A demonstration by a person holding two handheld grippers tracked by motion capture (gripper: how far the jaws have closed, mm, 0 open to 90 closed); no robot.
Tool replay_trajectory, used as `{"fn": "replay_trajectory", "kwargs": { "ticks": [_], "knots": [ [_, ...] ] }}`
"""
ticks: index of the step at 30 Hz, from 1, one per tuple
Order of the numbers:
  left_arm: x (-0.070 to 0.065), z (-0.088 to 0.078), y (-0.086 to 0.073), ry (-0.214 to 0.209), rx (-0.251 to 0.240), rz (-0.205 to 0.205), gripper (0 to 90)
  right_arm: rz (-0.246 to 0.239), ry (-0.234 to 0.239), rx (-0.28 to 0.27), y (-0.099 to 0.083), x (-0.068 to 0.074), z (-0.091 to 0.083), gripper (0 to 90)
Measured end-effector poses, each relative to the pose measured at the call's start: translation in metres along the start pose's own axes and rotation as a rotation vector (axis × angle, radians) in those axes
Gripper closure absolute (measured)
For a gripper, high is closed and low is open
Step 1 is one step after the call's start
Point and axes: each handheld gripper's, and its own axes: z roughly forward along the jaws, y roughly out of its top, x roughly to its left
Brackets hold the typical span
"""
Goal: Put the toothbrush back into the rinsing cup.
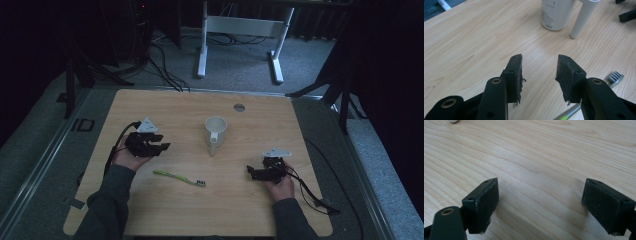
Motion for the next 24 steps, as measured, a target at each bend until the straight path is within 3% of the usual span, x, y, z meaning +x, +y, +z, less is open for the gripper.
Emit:
{"fn": "replay_trajectory", "kwargs": {
  "ticks": [24],
  "knots": [
    [-0.013,0.020,0.001,-0.054,0.096,0.076,56.6,-0.002,0.000,0.000,0.000,0.000,0.000,13.8]
  ]
}}
